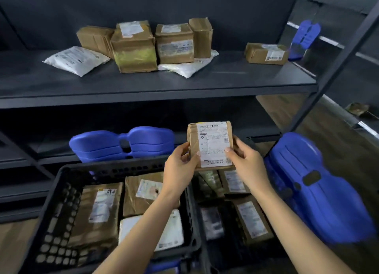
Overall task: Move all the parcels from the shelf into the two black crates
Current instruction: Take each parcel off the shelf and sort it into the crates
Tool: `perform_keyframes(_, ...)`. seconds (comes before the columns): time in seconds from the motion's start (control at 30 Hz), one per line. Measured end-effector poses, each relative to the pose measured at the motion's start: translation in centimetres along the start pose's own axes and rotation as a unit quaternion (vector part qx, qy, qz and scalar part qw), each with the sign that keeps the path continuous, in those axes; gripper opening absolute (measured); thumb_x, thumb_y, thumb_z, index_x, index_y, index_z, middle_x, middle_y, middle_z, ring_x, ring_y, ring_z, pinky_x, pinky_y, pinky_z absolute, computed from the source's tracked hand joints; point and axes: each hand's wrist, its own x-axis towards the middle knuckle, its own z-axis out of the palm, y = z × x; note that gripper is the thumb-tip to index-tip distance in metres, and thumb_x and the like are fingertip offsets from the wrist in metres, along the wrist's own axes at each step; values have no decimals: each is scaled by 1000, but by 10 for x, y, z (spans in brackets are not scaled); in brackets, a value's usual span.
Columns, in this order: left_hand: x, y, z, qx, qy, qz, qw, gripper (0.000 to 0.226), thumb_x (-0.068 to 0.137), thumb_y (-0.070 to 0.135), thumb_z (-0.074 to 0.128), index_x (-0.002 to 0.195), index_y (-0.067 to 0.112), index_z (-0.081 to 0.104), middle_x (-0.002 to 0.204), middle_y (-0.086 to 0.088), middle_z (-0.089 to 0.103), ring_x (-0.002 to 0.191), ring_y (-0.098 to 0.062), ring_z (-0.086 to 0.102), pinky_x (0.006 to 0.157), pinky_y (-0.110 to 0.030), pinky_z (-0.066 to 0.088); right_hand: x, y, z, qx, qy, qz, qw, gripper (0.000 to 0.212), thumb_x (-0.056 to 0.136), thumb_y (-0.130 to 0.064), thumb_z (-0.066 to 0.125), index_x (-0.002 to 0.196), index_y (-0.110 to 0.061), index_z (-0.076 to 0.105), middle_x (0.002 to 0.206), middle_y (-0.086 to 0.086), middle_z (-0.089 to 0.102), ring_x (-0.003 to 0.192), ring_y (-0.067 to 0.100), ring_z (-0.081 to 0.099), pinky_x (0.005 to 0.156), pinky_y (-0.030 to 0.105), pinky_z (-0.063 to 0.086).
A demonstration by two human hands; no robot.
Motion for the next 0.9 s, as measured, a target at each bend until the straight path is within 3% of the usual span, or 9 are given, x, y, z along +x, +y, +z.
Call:
perform_keyframes(0.07,-12,-10,24,21,10,-18,1000,38,88,27,64,125,24,58,102,19,68,98,3,64,74,-11,50,-3,20,-19,-29,-30,7,999,42,94,-24,58,136,-28,52,93,-30,64,86,-17,61,67,1,45)
perform_keyframes(0.27,-48,-38,79,82,1,-100,992,42,86,24,64,127,19,54,112,4,69,100,-12,66,93,-39,52,-21,72,-58,-56,-85,58,993,42,93,-26,58,135,-24,53,110,-21,64,98,-2,62,78,13,46)
perform_keyframes(0.37,-63,-51,93,119,-30,-129,984,51,87,27,64,134,21,48,118,3,67,104,-15,65,93,-40,52,-32,96,-67,-80,-118,79,987,30,93,-26,59,123,-26,63,91,-32,68,85,-11,63,68,6,46)
perform_keyframes(0.47,-71,-64,101,150,-52,-151,976,54,89,27,62,139,21,44,120,2,65,104,-15,64,89,-35,53,-40,117,-70,-73,-129,101,984,33,93,-23,60,126,-25,62,74,-38,64,76,-18,61,58,2,44)
perform_keyframes(0.57,-77,-75,107,139,-65,-180,972,52,90,24,59,139,20,44,115,3,66,97,-13,65,86,-37,55,-46,132,-69,-82,-141,123,979,35,93,-27,59,128,-28,60,94,-23,71,78,-15,62,64,6,48)
perform_keyframes(0.67,-78,-88,111,142,-56,-208,966,50,89,23,60,136,16,45,115,2,66,97,-15,65,85,-36,55,-49,145,-63,-92,-152,149,973,32,92,-30,59,124,-30,61,93,-20,70,82,-6,64,76,23,56)
perform_keyframes(0.77,-77,-99,117,147,-41,-231,961,47,87,23,61,132,13,47,120,-1,64,101,-18,62,86,-34,53,-51,157,-54,-89,-161,171,968,38,94,-26,58,131,-21,56,119,-7,67,99,2,62,74,14,47)
perform_keyframes(0.83,-79,-106,120,149,-49,-245,957,46,89,23,59,132,13,46,121,-2,63,98,-18,63,83,-35,54,-53,164,-50,-95,-160,185,965,43,94,-25,58,136,-17,52,127,-2,63,112,10,60,80,19,45)
perform_keyframes(0.9,-81,-113,121,154,-61,-259,952,47,90,24,58,133,12,44,121,-3,63,95,-18,64,80,-34,54,-55,172,-47,-101,-160,195,962,43,94,-23,59,135,-16,52,126,0,64,112,12,60,85,24,48)
